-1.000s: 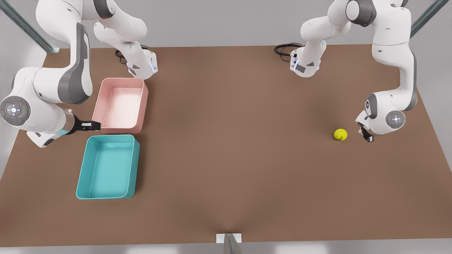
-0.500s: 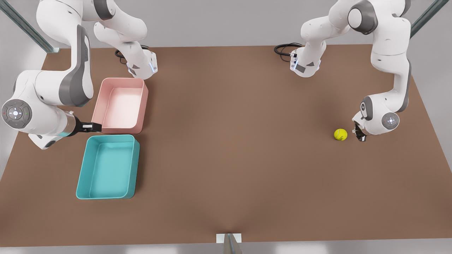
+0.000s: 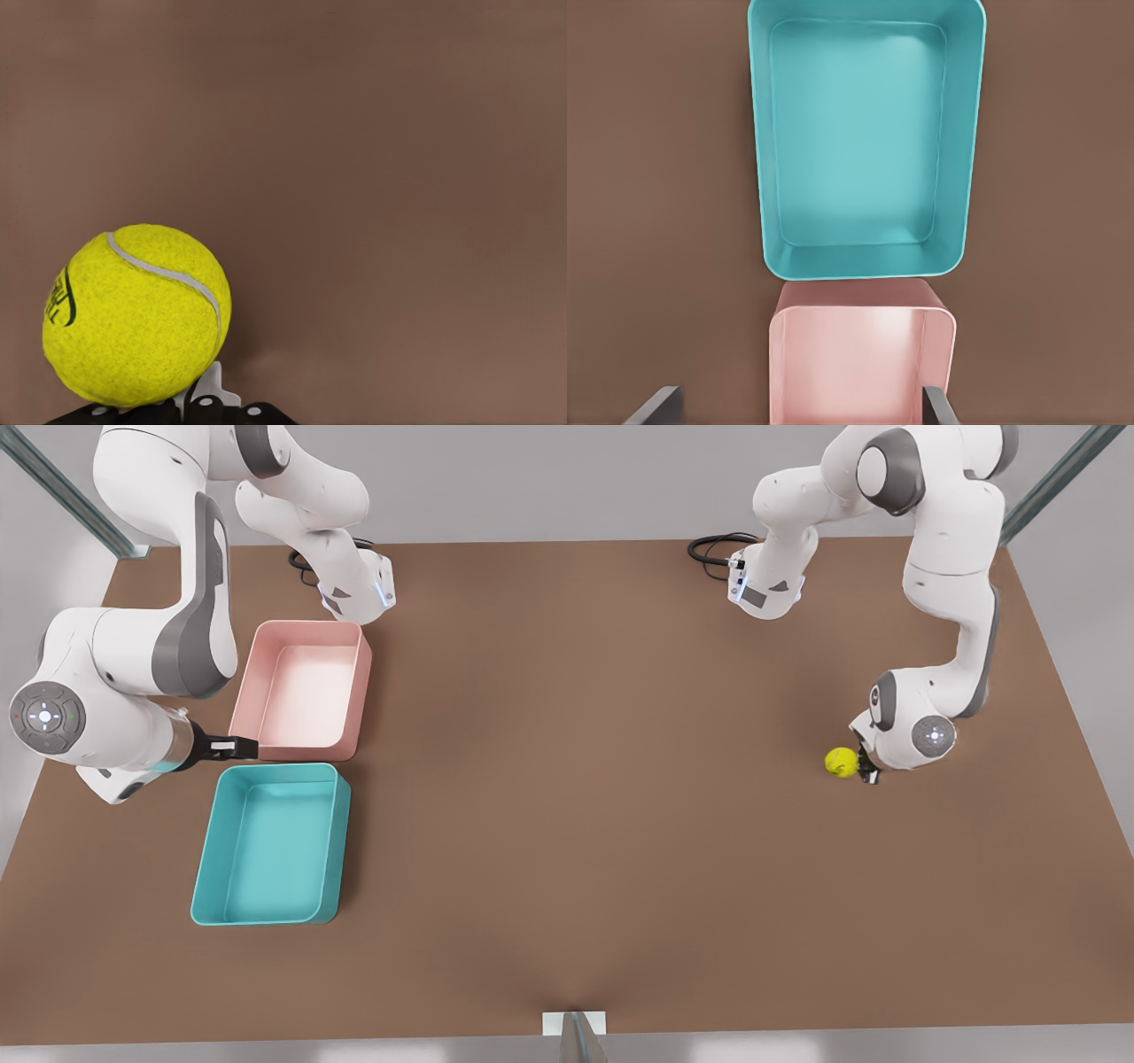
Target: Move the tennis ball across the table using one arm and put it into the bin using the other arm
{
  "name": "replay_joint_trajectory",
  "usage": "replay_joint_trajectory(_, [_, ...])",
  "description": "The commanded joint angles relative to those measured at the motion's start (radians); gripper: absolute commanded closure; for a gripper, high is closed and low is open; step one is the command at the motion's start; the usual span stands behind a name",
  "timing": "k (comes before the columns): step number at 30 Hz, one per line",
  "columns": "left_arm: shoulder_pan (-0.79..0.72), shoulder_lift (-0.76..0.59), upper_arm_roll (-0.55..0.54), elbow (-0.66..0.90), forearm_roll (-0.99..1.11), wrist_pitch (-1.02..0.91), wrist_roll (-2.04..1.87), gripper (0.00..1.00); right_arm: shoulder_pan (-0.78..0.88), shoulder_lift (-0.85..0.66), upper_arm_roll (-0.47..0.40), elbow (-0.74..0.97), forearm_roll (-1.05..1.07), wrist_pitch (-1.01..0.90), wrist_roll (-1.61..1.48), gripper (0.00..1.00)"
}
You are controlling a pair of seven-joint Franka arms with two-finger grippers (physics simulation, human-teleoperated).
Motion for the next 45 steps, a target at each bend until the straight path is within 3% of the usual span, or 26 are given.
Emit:
replay_joint_trajectory(1, [-0.117, -0.048, -0.005, -0.001, -0.026, -0.087, -0.525, 0.79, 0.0, -0.001, 0.0, 0.0, 0.001, 0.0, 0.001, 0.0])
replay_joint_trajectory(4, [-0.208, -0.114, -0.167, 0.079, -0.144, -0.254, -1.099, 0.79, -0.005, 0.003, 0.0, 0.002, 0.01, 0.0, 0.001, 0.0])
replay_joint_trajectory(6, [-0.191, -0.114, -0.167, 0.127, -0.138, -0.304, -1.091, 0.79, -0.003, 0.005, 0.0, 0.003, 0.011, 0.001, 0.001, 0.0])
replay_joint_trajectory(8, [-0.116, -0.114, -0.163, 0.464, -0.141, -0.646, -1.105, 0.79, 0.0, 0.054, 0.0, 0.003, 0.03, 0.084, 0.002, 0.0])
replay_joint_trajectory(9, [-0.079, -0.116, -0.165, 0.611, -0.142, -0.745, -1.255, 0.72, 0.0, 0.079, 0.0, 0.005, 0.064, 0.119, 0.002, 0.0])
replay_joint_trajectory(11, [-0.063, -0.159, -0.16, 0.691, -0.139, -0.828, -1.351, 0.6, 0.018, 0.117, 0.004, 0.005, 0.1, 0.196, 0.058, 0.0])
replay_joint_trajectory(12, [-0.042, -0.157, -0.159, 0.691, -0.139, -0.874, -1.35, 0.0, 0.046, 0.137, 0.004, 0.003, 0.105, 0.236, 0.102, 0.0])
replay_joint_trajectory(13, [-0.017, -0.157, -0.131, 0.705, -0.144, -0.911, -1.418, 0.0, 0.066, 0.163, 0.004, 0.003, 0.107, 0.279, 0.143, 0.0])
replay_joint_trajectory(15, [-0.034, -0.147, -0.097, 0.863, -0.291, -1.007, -1.915, 0.0, 0.113, 0.201, 0.004, 0.0, 0.139, 0.354, 0.226, 0.0])
replay_joint_trajectory(21, [-0.048, -0.153, -0.151, 0.921, -0.288, -1.11, -1.867, 0.0, 0.317, 0.178, 0.006, -0.239, 0.143, 0.65, 0.508, 0.0])
replay_joint_trajectory(23, [-0.048, -0.154, -0.15, 0.923, -0.289, -1.119, -1.861, 0.0, 0.337, 0.115, 0.023, -0.363, 0.16, 0.724, 0.516, 0.0])
replay_joint_trajectory(28, [-0.042, -0.156, -0.17, 0.923, -0.288, -1.122, -1.861, 0.0, 0.387, 0.076, 0.043, -0.454, 0.194, 0.794, 0.616, 0.0])
replay_joint_trajectory(33, [-0.042, -0.153, -0.168, 0.923, -0.288, -1.122, -1.86, 0.0, 0.439, -0.012, 0.052, -0.696, 0.195, 1.015, 0.739, 0.0])
replay_joint_trajectory(45, [-0.04, -0.15, -0.168, 0.918, -0.289, -1.136, -1.86, 0.0, 0.615, -0.053, 0.056, -0.896, 0.195, 1.213, 0.932, 0.0])
